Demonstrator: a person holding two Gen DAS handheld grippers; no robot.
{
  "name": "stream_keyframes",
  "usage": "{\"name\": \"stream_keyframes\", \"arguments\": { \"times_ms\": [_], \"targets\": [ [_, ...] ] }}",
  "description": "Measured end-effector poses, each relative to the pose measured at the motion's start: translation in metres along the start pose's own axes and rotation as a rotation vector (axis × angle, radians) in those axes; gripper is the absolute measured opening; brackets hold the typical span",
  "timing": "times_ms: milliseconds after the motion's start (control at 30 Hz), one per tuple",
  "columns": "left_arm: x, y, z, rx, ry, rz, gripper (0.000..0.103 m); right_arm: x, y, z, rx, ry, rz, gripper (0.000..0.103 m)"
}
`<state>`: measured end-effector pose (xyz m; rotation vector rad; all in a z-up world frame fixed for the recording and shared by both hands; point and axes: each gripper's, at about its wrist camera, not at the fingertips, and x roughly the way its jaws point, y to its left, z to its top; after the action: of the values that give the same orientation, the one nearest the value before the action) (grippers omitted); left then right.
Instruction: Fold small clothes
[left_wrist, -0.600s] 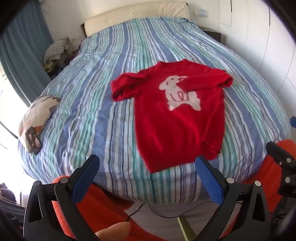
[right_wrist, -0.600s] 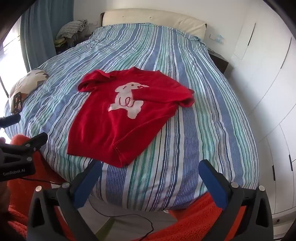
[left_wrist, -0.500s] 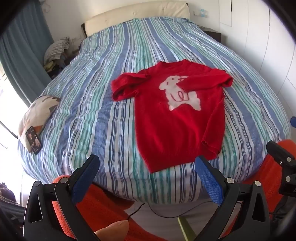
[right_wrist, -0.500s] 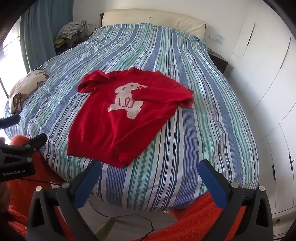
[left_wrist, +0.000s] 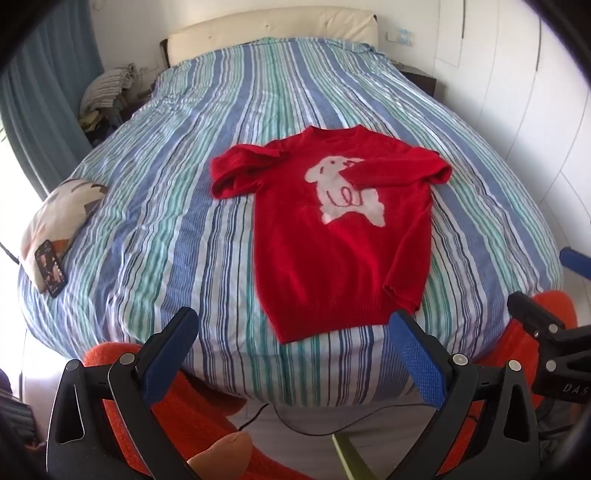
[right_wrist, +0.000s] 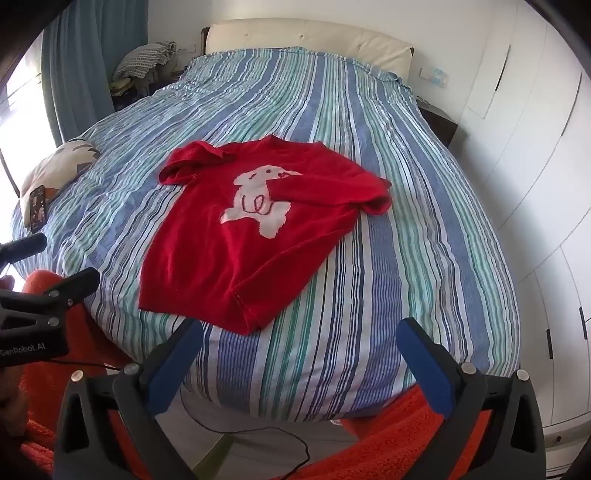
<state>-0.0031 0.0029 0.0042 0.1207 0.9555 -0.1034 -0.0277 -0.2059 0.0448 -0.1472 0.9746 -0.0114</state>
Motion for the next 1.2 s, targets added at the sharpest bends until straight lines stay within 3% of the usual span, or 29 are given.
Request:
{"name": "stream_keyframes", "arguments": {
  "times_ms": [1200],
  "targets": [
    [-0.002,-0.007,-0.008,0.061,0.012,0.02,0.103,0.003,0.006,-0.001,0.006,0.026,0.059,0.103]
  ]
}}
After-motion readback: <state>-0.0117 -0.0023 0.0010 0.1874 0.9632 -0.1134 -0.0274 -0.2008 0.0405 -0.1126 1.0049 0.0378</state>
